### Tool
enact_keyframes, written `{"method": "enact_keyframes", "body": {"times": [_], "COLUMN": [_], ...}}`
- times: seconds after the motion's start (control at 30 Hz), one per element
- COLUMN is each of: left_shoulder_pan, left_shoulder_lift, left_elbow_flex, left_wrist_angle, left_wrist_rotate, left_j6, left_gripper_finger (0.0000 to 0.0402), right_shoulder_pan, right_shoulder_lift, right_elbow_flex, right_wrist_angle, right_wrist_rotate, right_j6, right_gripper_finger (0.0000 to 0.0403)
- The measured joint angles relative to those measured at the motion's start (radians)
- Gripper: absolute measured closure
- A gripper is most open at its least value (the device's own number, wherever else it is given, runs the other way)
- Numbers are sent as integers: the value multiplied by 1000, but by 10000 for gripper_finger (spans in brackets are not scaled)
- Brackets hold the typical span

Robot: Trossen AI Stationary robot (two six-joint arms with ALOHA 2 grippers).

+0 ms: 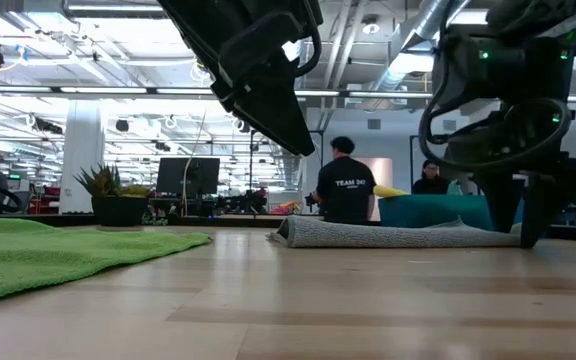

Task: Fold microfiber towels
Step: Fold the gray microfiber cloth

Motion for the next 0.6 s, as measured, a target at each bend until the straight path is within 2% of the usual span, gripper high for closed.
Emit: {"method": "enact_keyframes", "body": {"times": [0.37, 0.6], "left_shoulder_pan": [0, 0], "left_shoulder_lift": [0, 0], "left_elbow_flex": [0, 0], "left_wrist_angle": [0, 0], "left_wrist_rotate": [1, 3], "left_j6": [0, 1], "left_gripper_finger": [239, 239], "right_shoulder_pan": [3, 0], "right_shoulder_lift": [12, 15], "right_elbow_flex": [-3, -5], "right_wrist_angle": [20, 49], "right_wrist_rotate": [79, 120], "right_j6": [56, 63], "right_gripper_finger": [235, 261]}}
